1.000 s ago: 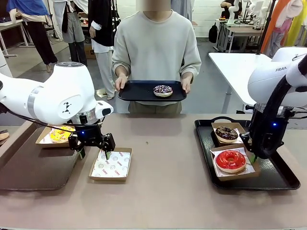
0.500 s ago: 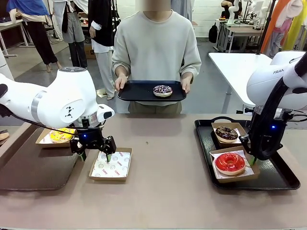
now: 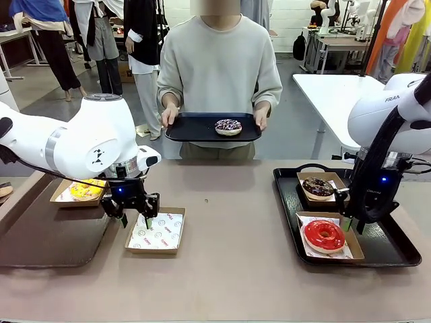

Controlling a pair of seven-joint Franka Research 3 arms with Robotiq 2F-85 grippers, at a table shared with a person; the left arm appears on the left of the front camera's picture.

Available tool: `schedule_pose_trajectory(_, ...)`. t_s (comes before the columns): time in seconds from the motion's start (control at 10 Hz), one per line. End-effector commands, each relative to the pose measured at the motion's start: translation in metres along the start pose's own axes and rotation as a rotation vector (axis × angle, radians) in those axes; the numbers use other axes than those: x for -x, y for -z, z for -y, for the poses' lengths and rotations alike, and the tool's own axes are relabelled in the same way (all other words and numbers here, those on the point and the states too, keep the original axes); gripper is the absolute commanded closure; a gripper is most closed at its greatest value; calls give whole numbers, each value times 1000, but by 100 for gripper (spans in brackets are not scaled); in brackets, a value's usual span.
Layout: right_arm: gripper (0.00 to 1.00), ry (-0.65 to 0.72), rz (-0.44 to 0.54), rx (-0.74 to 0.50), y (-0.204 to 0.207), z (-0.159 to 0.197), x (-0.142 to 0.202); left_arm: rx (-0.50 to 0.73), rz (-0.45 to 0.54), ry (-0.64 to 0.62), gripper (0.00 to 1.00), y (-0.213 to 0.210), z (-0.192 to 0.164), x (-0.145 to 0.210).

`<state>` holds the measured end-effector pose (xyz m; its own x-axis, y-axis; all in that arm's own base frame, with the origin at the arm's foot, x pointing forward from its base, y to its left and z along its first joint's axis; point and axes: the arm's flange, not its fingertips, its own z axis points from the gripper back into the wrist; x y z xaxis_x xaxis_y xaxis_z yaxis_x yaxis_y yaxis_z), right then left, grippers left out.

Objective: Individually package the donuts and arrange them on the tray.
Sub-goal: Place the picked Paper togo box on the Handle tray while simultaneously picking up another Paper togo box from the table with the other hand.

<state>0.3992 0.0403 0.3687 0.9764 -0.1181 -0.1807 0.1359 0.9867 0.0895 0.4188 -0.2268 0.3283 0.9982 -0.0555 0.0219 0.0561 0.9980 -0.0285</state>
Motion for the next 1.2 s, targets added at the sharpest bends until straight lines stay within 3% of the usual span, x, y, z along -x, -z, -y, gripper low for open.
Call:
schedule_pose_trajectory(0.0, 25, -7, -3, -35, 1, 2, -3, 12, 15, -42, 100, 0, 5, -2)
schedule_pose_trajectory(0.2, 0, -3, -4, -38, 1, 3, -3, 18, 11, -46, 100, -1, 5, -2)
schedule_pose_trajectory(0.8, 0, -4, 7, -74, -5, 8, 1, 32, 16, -61, 100, -11, 2, -4)
schedule_pose_trajectory(0.9, 0, -34, 9, -125, -9, 12, 4, 40, 16, -66, 100, -14, 0, -5)
schedule_pose_trajectory(1.1, 0, -222, -26, -426, -27, 42, 20, 72, -11, -39, 100, -45, -3, -3)
